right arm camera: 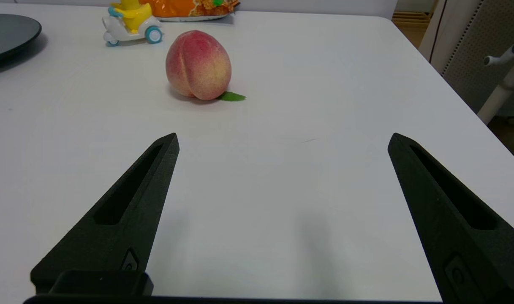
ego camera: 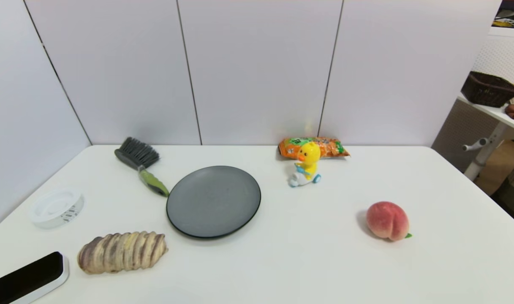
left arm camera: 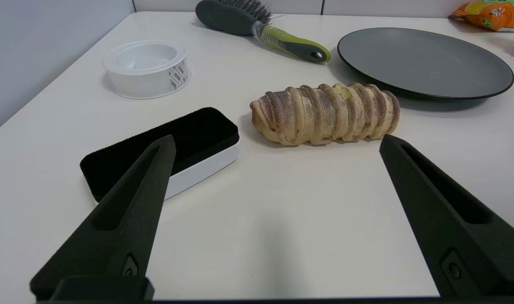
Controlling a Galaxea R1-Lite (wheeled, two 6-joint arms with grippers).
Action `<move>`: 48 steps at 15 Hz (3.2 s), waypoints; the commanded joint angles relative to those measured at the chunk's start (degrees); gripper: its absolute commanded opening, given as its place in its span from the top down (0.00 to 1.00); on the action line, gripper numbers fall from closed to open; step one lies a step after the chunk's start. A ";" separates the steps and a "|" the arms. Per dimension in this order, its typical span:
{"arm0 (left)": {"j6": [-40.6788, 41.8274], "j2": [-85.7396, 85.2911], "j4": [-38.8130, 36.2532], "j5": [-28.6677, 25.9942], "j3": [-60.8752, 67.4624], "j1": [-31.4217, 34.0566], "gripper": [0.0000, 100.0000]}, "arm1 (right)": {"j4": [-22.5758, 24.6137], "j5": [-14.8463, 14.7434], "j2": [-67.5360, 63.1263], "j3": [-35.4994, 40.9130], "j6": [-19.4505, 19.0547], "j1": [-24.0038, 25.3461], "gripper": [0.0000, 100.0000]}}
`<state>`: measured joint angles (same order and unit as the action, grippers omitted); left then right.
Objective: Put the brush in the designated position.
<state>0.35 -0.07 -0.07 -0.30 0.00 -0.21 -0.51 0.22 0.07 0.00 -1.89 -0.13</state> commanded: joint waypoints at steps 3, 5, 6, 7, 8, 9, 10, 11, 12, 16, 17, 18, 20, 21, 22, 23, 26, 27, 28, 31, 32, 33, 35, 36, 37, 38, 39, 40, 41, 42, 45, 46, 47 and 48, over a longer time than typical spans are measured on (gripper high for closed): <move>0.00 0.07 -0.01 0.04 0.00 0.03 0.00 | -0.02 0.04 -0.07 0.09 -0.04 -0.04 0.00; 0.00 0.07 -0.01 -0.05 0.00 0.03 0.00 | -0.02 0.04 -0.07 0.09 -0.04 -0.04 0.00; 0.00 0.07 -0.01 0.04 0.00 0.03 0.00 | -0.02 0.04 -0.07 0.09 -0.04 -0.04 0.00; 0.00 0.07 -0.01 0.04 0.00 0.03 0.00 | -0.02 0.04 -0.07 0.09 -0.04 -0.04 0.00; 0.00 0.07 -0.01 -0.05 0.00 0.03 0.00 | -0.02 0.04 -0.07 0.09 -0.04 -0.04 0.00; 0.00 0.07 -0.01 -0.05 0.00 0.03 0.00 | -0.02 0.04 -0.07 0.09 -0.04 -0.04 0.00; 0.00 0.07 -0.01 0.04 0.00 0.03 0.00 | -0.02 0.04 -0.07 0.09 -0.04 0.05 0.00; 0.00 0.07 -0.01 -0.05 0.00 0.03 0.00 | -0.02 0.04 -0.07 0.09 -0.04 0.05 0.00; 0.00 0.07 -0.01 -0.05 0.00 -0.06 0.00 | -0.02 0.04 -0.07 0.09 -0.04 0.05 0.00; 0.00 0.07 -0.01 -0.05 0.00 0.03 0.00 | -0.02 0.04 -0.07 0.09 -0.04 -0.04 0.00; 0.00 0.07 -0.01 -0.05 0.00 0.03 0.00 | -0.02 0.04 -0.07 0.09 -0.04 -0.04 0.00; 0.00 0.07 -0.01 0.04 0.00 0.03 0.00 | -0.02 0.04 -0.07 0.09 -0.04 0.05 0.00; 0.00 0.07 -0.01 -0.05 0.00 -0.06 0.00 | -0.02 0.04 -0.07 0.09 -0.04 0.05 0.00; 0.00 0.07 -0.01 -0.05 0.00 0.03 0.00 | -0.02 0.04 -0.07 0.09 -0.04 -0.04 0.00; 0.00 0.07 -0.01 -0.05 0.00 -0.06 0.00 | -0.02 0.04 -0.07 0.09 -0.04 -0.04 0.00; 0.00 0.07 -0.01 0.04 0.00 0.03 0.00 | -0.02 0.04 -0.07 0.09 -0.04 -0.04 0.00; 0.00 0.07 -0.01 -0.05 0.00 -0.06 0.00 | -0.02 0.04 -0.07 0.09 -0.04 0.05 0.00; 0.00 0.07 -0.01 0.04 0.00 -0.06 0.00 | -0.02 0.04 -0.07 0.09 -0.04 -0.04 0.00; 0.00 0.07 -0.01 -0.05 0.00 0.03 0.00 | -0.02 0.04 -0.07 0.09 -0.04 0.05 0.00; 0.00 0.07 -0.01 0.04 0.00 -0.06 0.00 | -0.02 0.04 -0.07 0.09 -0.04 -0.04 0.00; 0.00 0.07 -0.01 -0.05 0.00 0.03 0.00 | -0.02 0.04 -0.07 0.09 -0.04 -0.04 0.00; 0.00 0.07 -0.01 -0.05 0.00 0.03 0.00 | -0.02 0.04 -0.07 0.09 -0.04 -0.04 0.00; -0.27 0.07 -0.01 0.04 0.00 0.03 0.00 | -0.02 0.04 -0.07 0.09 -0.04 0.05 0.00; -0.09 0.07 -0.01 -0.05 0.00 0.03 0.00 | -0.02 0.04 -0.07 0.09 -0.04 0.05 0.00; 0.00 0.07 -0.01 0.04 0.00 0.03 0.00 | -0.02 0.04 -0.07 0.09 -0.04 -0.04 0.00; -0.27 0.07 -0.01 0.04 0.00 0.03 0.00 | -0.02 0.04 -0.07 0.09 -0.04 -0.04 0.00; -0.27 0.07 -0.01 0.04 0.00 0.03 0.00 | -0.02 0.04 -0.07 0.09 -0.04 0.05 0.00; -0.18 0.07 -0.01 0.04 0.00 -0.06 0.00 | -0.02 0.04 -0.07 0.09 -0.04 -0.04 0.00; -0.27 0.07 -0.01 0.04 0.00 0.03 0.00 | -0.02 0.04 -0.07 0.09 -0.04 -0.04 0.00; -0.27 0.07 -0.01 0.04 0.00 0.03 0.00 | -0.02 0.04 -0.07 0.09 -0.04 -0.04 0.00; -0.53 0.34 1.39 0.22 -0.44 0.12 0.00 | -0.02 0.04 -0.07 0.09 -0.04 0.05 0.00; -0.44 2.62 1.66 0.30 -0.62 0.12 0.00 | -0.02 0.04 -0.07 0.09 -0.04 0.05 0.00; -0.62 8.32 -0.27 0.57 -2.72 0.03 0.00 | -0.02 0.04 -0.07 0.09 -0.04 -0.04 0.00; -0.79 13.87 -2.83 1.01 -5.36 0.38 0.00 | -0.02 0.04 -0.07 0.09 -0.04 -0.04 0.00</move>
<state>-0.21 2.19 1.10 0.02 -0.77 -0.11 -0.52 0.22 0.07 0.00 -1.89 -0.13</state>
